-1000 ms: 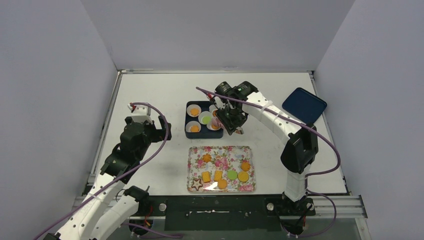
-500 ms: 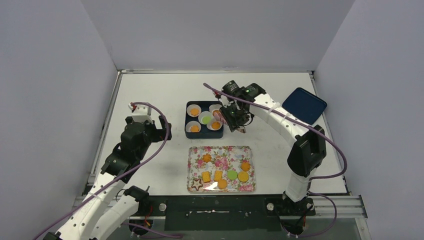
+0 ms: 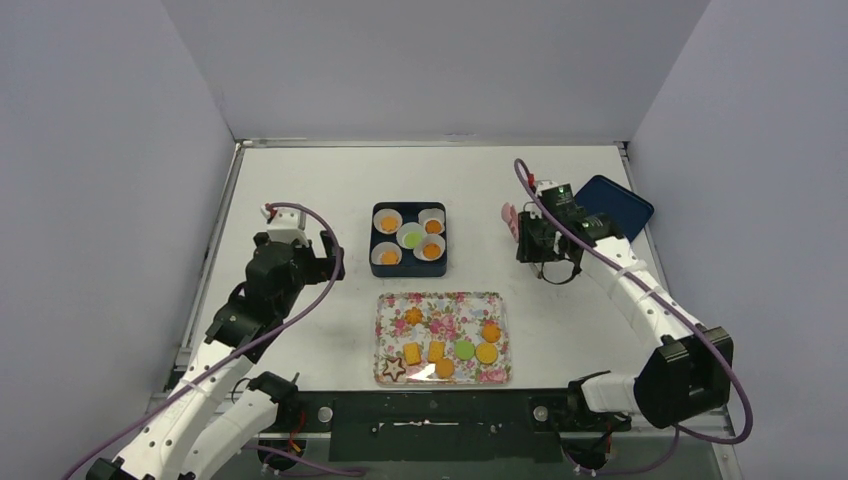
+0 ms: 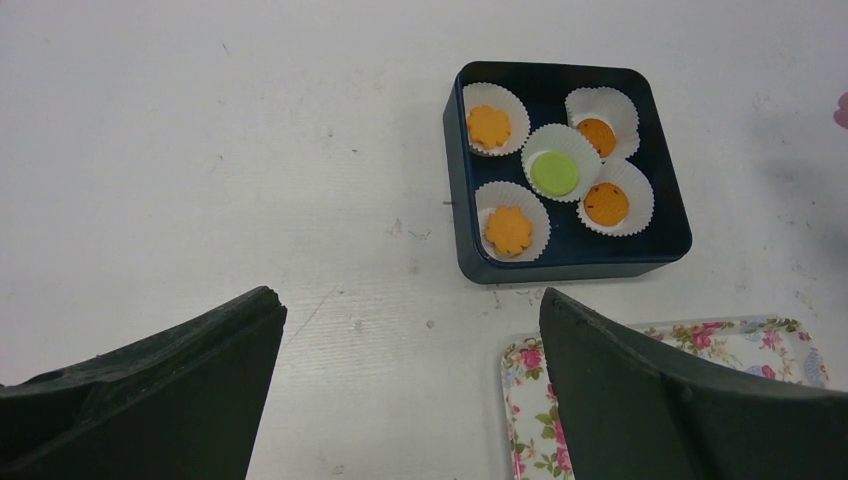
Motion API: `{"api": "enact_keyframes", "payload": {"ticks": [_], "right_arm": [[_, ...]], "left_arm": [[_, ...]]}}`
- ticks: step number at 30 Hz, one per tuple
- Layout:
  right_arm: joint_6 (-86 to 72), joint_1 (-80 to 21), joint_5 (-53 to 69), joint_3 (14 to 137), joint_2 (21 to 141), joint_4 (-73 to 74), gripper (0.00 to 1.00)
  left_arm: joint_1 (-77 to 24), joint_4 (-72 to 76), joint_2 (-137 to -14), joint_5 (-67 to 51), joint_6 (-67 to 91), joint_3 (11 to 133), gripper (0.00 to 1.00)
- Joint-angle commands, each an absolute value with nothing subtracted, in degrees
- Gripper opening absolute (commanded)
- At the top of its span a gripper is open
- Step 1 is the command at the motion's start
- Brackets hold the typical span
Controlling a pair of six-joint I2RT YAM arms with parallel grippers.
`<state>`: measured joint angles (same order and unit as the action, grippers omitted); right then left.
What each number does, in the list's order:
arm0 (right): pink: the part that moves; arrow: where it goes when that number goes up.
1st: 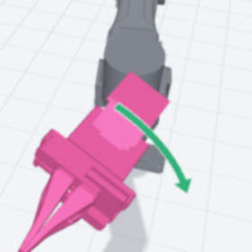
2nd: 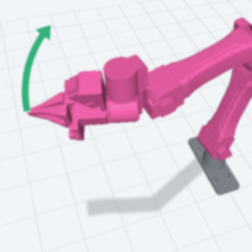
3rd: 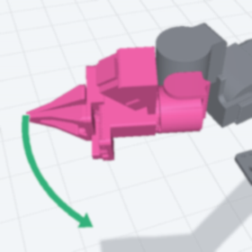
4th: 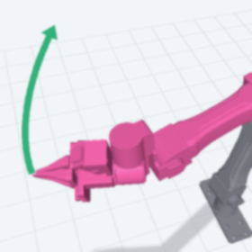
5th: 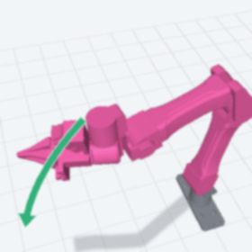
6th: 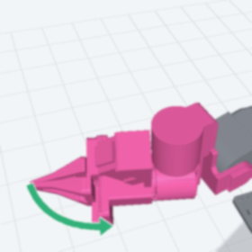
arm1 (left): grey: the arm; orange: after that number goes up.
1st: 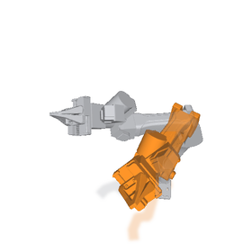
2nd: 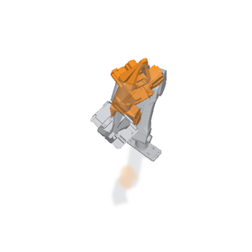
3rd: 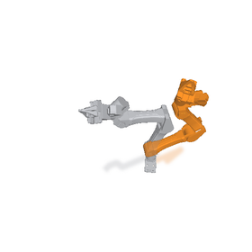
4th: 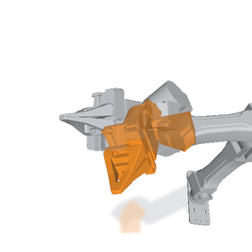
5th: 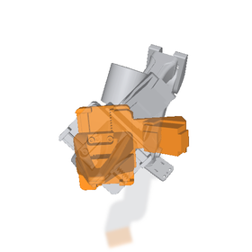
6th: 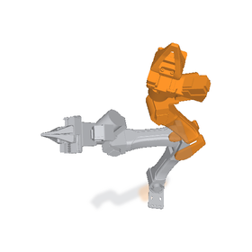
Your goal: Pack the cookies
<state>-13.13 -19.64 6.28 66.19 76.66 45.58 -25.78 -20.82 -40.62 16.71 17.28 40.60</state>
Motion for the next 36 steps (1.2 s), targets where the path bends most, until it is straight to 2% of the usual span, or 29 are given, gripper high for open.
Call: {"api": "enact_keyframes", "payload": {"ticks": [1,16,18,19,22,28,33,36], "right_arm": [[-17.2,-14.3,7.5,56.9,71.4,33.7,0.21],[-22.7,-11.1,6.7,36.1,66.4,22.2,0.29],[-22.8,-11.1,6.6,35.0,66.7,21.7,0.32],[-22.7,-11.1,6.5,34.6,66.9,21.6,0.39],[-22.1,-11.1,6.0,33.9,67.0,21.6,0.49],[-21.8,-11.1,5.9,36.4,66.1,23.8,0.64],[-20.3,-10.0,3.6,42.4,66.0,27.2,0.73],[-18.9,-6.6,2.7,46.9,67.4,28.1,0.75]], "left_arm": [[-25.2,-18.8,-41.0,17.1,16.6,41.2,0.97],[-23.6,-19.2,-40.7,17.2,16.9,41.2,0.97],[-23.6,-19.2,-40.8,17.1,16.9,41.1,0.97],[-23.5,-19.1,-40.7,17.1,16.9,41.0,0.97],[-23.4,-19.1,-40.3,17.1,17.0,41.0,0.97],[-23.1,-19.2,-39.1,17.4,17.1,40.9,0.97],[-23.4,-19.1,-37.8,17.2,17.1,40.9,0.97],[-23.9,-19.1,-36.9,17.4,17.1,40.9,0.97]]}}
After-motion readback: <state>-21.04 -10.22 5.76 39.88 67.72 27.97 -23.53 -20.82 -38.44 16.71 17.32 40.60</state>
